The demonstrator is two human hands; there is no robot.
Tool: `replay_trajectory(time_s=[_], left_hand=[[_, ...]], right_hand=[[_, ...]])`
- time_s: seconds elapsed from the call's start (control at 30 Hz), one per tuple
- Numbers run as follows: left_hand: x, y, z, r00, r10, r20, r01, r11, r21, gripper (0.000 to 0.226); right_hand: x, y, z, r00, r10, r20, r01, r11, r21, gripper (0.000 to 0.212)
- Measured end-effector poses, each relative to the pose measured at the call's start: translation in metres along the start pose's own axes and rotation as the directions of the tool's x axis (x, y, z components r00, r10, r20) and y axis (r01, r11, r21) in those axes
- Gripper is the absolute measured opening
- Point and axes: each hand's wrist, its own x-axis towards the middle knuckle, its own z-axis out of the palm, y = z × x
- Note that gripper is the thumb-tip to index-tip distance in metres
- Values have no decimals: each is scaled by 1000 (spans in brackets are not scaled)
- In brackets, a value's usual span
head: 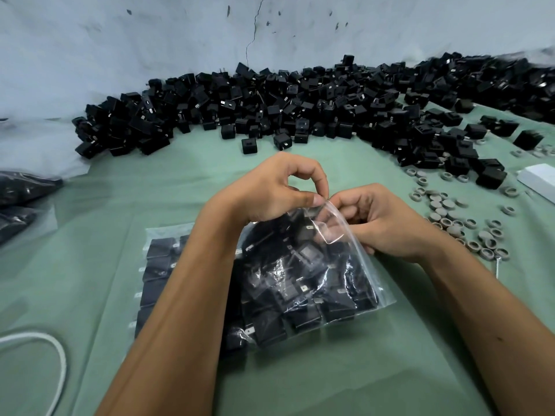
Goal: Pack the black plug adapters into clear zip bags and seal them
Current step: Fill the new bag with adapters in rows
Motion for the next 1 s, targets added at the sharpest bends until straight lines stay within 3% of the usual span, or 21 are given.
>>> replay_trajectory(time_s=[0.1, 0.2, 0.4, 0.47, 0.57, 0.63, 0.7, 0.9, 1.0], left_hand=[[0, 0, 1, 1000, -13, 3, 13, 1000, 11, 5], [1, -2, 0, 999, -41, 17, 41, 999, 18, 6], [-2, -17, -11, 982, -180, -50, 184, 977, 106, 13], [-6, -24, -16, 972, -221, -77, 229, 966, 117, 14], [-13, -32, -21, 957, -256, -137, 271, 957, 105, 14], [-17, -36, -27, 949, -264, -173, 283, 954, 98, 12], [-19, -39, -31, 946, -253, -201, 275, 957, 88, 10], [-18, -42, -32, 948, -216, -232, 238, 968, 73, 8], [-16, -44, -32, 951, -214, -224, 235, 970, 69, 8]], right_hand=[[3, 9, -6, 978, 72, -196, -67, 997, 33, 7], [8, 23, -10, 886, 97, -454, -82, 995, 53, 2], [61, 36, -24, 741, 105, -664, -180, 982, -46, 8], [92, 35, -32, 774, 41, -632, -279, 918, -282, 8], [142, 35, -41, 835, 21, -550, -417, 675, -608, 66], [179, 32, -41, 863, 62, -502, -451, 543, -708, 103], [213, 34, -42, 888, 99, -450, -443, 451, -775, 120], [287, 48, -41, 950, 124, -287, -310, 257, -915, 111], [298, 48, -44, 965, 78, -250, -261, 240, -935, 93]])
